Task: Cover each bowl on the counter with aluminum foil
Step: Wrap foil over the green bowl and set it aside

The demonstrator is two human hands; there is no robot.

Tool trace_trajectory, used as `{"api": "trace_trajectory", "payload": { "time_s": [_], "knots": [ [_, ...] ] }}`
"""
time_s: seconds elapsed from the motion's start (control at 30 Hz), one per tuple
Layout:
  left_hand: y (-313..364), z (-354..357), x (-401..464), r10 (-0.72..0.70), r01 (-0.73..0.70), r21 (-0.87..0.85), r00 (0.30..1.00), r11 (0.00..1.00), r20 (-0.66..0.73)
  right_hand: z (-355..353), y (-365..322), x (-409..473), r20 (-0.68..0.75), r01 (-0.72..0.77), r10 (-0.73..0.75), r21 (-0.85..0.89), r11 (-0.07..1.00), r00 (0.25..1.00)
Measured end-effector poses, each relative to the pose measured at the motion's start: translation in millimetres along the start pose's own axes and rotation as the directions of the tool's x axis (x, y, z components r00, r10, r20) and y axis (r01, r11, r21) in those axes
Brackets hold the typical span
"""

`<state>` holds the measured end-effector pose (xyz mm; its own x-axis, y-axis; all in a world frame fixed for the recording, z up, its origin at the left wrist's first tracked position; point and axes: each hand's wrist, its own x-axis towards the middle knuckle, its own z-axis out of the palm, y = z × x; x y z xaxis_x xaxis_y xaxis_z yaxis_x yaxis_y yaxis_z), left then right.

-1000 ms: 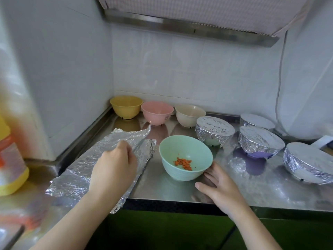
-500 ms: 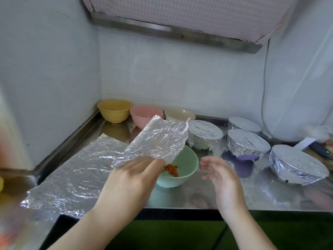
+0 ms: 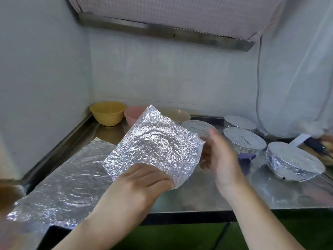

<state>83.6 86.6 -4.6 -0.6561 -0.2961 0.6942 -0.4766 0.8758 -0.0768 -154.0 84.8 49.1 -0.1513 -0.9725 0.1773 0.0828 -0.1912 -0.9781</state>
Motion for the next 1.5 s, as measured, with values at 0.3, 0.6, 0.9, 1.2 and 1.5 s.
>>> {"api": "trace_trajectory", "payload": {
  "time_s": [0.3, 0.6, 0.9, 1.2, 1.5],
  "knots": [
    [8.1, -15.2, 10.8, 0.019, -0.016, -0.034, 0.997, 0.999, 0.068, 1.2, 9.6, 1.7, -0.140, 0.034, -0.101, -0.416, 0.909, 0.985],
    [1.8, -36.0, 14.8, -0.733, 0.648, -0.408, 0.674, 0.643, -0.084, -13.4, 32.4, 17.9, -0.280, -0.083, 0.063, -0.060, 0.995, 0.958],
    [-30.6, -34.7, 8.0, -0.954, 0.947, -0.237, 0.258, 0.218, 0.153, -7.9, 31.4, 16.8, -0.217, -0.167, 0.181, 0.083, 0.982, 0.959],
    [-55.7, -52.4, -3.0, -0.883, 0.851, -0.517, 0.171, -0.091, 0.437, -2.7, 36.8, 21.7, -0.105, -0.103, 0.090, -0.125, 0.987, 0.990],
    [-35.7, -30.3, 12.4, -0.892, 0.665, -0.696, 0.097, -0.272, 0.441, -14.9, 26.8, 24.1, -0.078, -0.116, 0.102, -0.205, 0.972, 0.992]
  ]
}}
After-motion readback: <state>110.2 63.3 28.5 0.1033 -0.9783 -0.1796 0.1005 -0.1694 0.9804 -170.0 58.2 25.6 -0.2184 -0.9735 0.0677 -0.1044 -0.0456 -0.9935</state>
